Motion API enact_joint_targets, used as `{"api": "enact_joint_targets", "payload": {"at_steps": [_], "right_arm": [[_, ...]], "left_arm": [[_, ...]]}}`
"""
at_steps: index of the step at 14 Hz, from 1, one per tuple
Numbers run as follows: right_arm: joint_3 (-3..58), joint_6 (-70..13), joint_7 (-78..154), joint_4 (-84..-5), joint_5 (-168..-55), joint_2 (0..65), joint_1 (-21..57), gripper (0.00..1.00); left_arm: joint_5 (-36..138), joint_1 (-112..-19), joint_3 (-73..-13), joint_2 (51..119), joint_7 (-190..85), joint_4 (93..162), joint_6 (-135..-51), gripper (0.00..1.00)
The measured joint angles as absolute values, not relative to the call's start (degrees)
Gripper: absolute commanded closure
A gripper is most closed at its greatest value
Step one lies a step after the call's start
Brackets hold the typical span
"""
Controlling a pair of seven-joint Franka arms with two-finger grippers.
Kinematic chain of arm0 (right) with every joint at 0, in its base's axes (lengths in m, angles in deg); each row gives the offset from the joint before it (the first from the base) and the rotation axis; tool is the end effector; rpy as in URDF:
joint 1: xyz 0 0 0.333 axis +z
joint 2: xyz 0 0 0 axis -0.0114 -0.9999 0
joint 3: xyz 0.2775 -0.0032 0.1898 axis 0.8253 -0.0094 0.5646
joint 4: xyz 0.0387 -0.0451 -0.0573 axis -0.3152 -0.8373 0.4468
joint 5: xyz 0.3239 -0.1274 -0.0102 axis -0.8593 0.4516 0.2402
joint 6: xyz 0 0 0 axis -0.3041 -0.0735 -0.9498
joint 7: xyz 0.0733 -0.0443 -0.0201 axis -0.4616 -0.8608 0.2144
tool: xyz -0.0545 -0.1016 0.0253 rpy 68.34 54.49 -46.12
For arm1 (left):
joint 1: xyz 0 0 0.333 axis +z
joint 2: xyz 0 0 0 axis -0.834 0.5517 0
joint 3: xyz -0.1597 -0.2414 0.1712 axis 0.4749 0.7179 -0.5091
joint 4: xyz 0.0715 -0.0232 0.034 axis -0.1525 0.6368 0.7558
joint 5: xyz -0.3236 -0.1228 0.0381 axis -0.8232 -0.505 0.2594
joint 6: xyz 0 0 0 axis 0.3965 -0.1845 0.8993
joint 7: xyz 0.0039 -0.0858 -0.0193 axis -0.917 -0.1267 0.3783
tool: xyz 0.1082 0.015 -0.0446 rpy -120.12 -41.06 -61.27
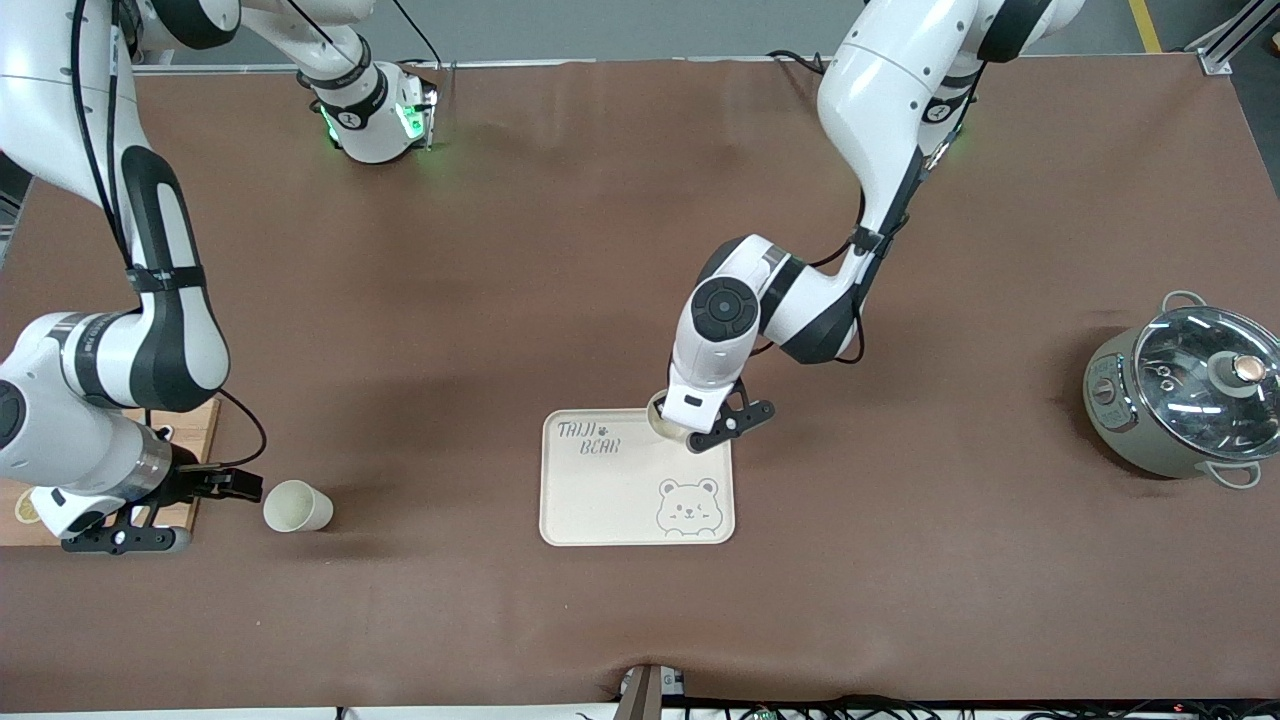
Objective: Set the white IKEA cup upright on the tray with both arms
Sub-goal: 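Carry the cup with the left gripper while the right gripper reaches the other cup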
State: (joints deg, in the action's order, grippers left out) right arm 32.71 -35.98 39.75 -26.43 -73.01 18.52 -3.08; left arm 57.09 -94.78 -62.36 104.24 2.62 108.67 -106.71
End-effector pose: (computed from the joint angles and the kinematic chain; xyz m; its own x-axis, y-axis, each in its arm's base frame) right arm 0.7008 -0.0476 0.3529 0.9973 0.0044 0.0739 0.0023 -0.9996 0.0280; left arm 0.5660 -0.4369 0.2713 0.9013 0.4331 0.0118 0.4308 -0.8988 0.0805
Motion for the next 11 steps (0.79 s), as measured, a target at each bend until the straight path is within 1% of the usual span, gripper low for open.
{"api": "enact_joint_targets", "payload": {"at_steps": [3, 9, 11], "right_arm": [[32.7, -37.9, 39.7, -26.4, -73.0, 17.1, -3.1, 0.0], [32.7, -38.3, 39.7, -26.2, -73.0, 14.7, -3.2, 0.0], [32.6, -40.7, 39.7, -26.3, -73.0, 13.9, -3.4, 0.0]], "left_arm": [[57.1, -94.5, -62.5, 105.1, 2.6, 108.6, -107.6, 1.0], [57.1, -94.0, -64.5, 105.1, 2.0, 108.4, -107.6, 1.0], [57.2, -93.9, -65.0, 105.3, 1.9, 108.4, -107.8, 1.0]]}}
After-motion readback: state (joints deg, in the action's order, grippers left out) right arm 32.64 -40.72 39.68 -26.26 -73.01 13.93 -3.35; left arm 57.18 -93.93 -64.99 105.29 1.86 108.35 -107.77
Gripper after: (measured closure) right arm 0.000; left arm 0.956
